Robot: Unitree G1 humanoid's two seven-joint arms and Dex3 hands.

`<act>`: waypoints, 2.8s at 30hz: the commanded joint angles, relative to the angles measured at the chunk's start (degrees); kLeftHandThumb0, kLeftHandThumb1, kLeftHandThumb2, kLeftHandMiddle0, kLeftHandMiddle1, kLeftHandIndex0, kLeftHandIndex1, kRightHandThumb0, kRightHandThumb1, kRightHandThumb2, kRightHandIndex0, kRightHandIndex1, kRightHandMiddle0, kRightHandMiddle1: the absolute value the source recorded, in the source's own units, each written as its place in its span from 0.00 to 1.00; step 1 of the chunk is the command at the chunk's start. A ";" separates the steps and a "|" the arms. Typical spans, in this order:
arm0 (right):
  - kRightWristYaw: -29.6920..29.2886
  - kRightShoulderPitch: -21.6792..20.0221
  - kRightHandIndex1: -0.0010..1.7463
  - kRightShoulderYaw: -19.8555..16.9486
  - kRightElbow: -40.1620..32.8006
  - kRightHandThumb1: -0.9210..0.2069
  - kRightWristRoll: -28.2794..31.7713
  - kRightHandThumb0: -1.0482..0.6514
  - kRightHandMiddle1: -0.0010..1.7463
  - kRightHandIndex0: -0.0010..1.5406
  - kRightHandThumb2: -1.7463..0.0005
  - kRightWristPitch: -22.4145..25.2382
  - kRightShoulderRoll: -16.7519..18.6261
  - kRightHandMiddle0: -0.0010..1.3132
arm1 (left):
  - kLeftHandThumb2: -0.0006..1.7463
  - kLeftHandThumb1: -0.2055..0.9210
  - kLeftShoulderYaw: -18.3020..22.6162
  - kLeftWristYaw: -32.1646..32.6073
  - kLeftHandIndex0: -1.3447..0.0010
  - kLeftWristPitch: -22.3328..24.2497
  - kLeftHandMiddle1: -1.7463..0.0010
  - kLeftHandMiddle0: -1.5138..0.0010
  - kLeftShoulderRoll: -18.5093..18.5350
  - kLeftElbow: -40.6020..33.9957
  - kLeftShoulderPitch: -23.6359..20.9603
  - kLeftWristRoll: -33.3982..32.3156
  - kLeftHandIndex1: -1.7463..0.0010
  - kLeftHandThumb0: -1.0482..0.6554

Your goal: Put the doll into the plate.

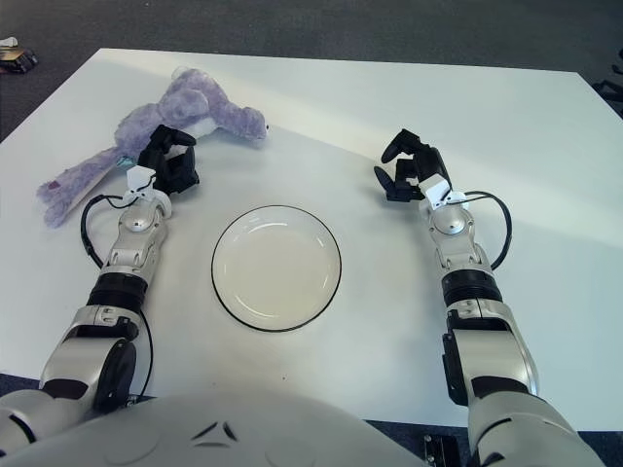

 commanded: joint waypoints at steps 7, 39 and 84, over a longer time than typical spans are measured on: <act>0.90 2.32 1.00 0.82 2.06 0.35 -0.99 0.37 1.00 0.67 0.40 1.97 1.24 0.35 | 0.48 0.80 -0.07 1.99 0.75 -2.60 0.00 0.34 1.56 2.40 2.75 2.73 0.00 0.39; -2.08 1.06 1.00 0.49 4.63 0.37 -0.87 0.37 1.00 0.68 0.38 -1.31 3.17 0.36 | 0.60 0.66 -10.98 65.19 0.67 -36.60 0.00 0.19 9.47 12.88 -0.49 46.53 0.00 0.37; -5.04 1.10 1.00 0.38 3.54 0.40 -1.13 0.36 1.00 0.69 0.35 -1.39 5.36 0.38 | 0.33 0.78 -13.79 32.05 1.00 -0.33 0.77 0.94 27.89 -13.88 8.06 51.36 0.47 0.13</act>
